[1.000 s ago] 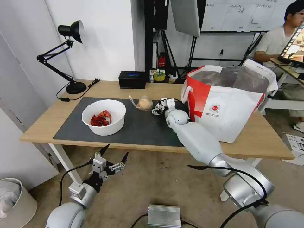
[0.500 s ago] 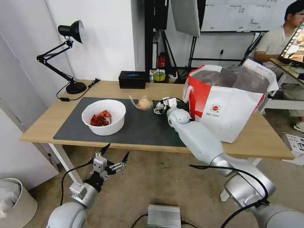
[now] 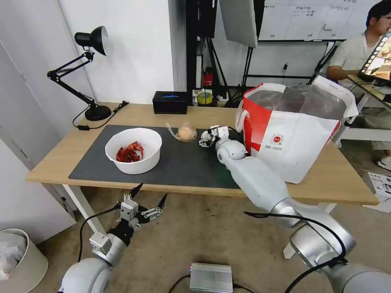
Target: Pick up the trash from the table and place it into the takeout bag.
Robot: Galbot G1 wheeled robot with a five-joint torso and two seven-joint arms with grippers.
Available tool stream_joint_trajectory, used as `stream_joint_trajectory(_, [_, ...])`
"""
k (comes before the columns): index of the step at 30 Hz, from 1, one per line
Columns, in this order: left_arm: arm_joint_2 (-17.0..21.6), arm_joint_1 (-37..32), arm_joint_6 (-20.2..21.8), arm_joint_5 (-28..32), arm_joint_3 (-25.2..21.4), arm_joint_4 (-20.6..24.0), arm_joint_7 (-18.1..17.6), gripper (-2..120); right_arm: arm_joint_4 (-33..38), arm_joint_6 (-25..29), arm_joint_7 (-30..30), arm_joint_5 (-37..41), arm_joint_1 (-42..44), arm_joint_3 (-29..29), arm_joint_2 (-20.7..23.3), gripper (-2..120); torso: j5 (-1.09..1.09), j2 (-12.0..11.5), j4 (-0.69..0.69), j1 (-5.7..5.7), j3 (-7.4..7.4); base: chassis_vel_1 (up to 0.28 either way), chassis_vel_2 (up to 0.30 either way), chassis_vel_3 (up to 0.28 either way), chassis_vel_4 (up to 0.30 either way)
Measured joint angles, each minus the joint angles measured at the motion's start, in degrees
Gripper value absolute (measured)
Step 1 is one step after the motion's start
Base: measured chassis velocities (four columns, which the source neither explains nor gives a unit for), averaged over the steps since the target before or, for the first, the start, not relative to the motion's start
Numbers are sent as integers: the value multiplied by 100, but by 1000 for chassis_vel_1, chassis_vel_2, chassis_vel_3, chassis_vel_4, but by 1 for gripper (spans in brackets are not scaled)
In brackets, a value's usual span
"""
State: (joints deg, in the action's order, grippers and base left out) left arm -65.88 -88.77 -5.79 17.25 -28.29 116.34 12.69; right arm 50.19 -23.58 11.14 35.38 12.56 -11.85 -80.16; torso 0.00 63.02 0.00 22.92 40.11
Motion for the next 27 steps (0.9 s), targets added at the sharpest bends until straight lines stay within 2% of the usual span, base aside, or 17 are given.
stream_joint_trajectory(27, [7,-28,1,-3,34,41,0,100,-361,173,-317,-142,-153,-3,-157,100,0,0,0,0,0,0,0,0,0])
